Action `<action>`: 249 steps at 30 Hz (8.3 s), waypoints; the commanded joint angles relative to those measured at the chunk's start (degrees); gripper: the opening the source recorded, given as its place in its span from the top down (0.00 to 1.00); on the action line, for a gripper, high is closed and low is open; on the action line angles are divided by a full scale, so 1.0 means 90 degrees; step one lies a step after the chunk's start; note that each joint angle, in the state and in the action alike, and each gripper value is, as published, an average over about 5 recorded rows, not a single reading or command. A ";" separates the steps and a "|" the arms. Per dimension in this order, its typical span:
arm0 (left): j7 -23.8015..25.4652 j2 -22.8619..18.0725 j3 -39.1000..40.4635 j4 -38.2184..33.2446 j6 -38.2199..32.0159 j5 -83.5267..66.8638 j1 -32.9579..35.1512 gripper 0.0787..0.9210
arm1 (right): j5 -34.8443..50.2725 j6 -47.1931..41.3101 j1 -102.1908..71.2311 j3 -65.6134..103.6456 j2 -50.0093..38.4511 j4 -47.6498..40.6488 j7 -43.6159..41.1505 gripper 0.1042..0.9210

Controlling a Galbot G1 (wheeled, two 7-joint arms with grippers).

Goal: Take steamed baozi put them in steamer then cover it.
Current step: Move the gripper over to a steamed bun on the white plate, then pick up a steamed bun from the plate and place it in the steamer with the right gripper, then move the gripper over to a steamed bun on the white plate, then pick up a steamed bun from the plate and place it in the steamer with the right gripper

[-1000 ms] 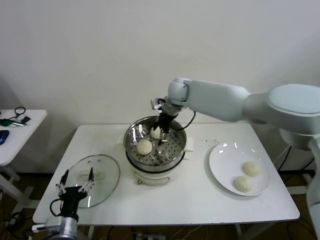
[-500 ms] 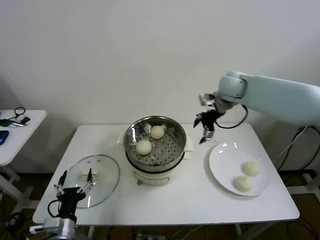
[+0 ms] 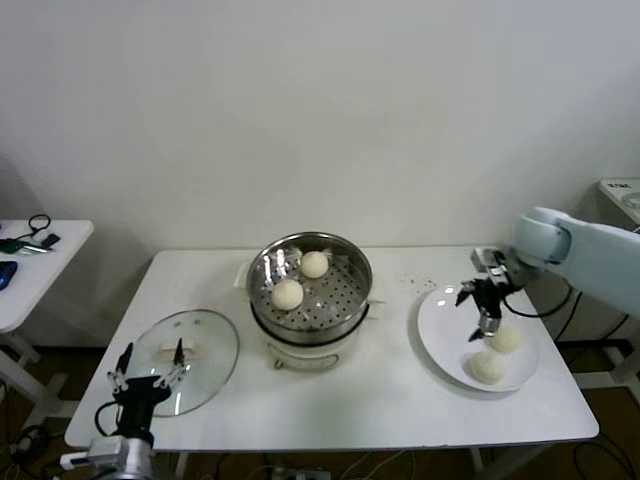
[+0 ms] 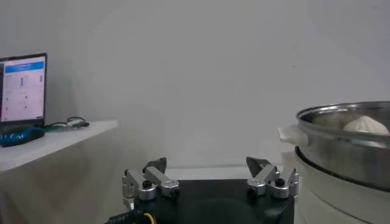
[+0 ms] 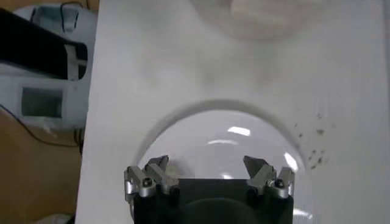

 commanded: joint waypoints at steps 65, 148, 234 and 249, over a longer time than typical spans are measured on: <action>-0.0036 0.0017 0.0183 0.0135 0.0064 0.0380 -0.0061 0.12 | -0.3289 0.4851 0.1541 0.0301 0.2170 -0.0950 -0.0632 0.28; 0.0014 0.0088 0.0163 0.0139 -0.0018 0.0113 0.0124 0.12 | -0.1550 0.4145 0.1998 -0.0077 0.3488 -0.1054 -0.0071 0.12; -0.0070 -0.0041 0.0165 0.0029 0.0119 0.0416 0.0145 0.12 | -0.2294 0.1413 -0.2255 0.3194 0.1282 -0.3548 -0.0481 0.27; -0.0036 -0.0012 0.0454 -0.0109 0.0101 0.0453 0.0204 0.12 | 0.1344 0.0361 0.1502 -0.0183 0.2441 -0.3004 -0.0277 0.27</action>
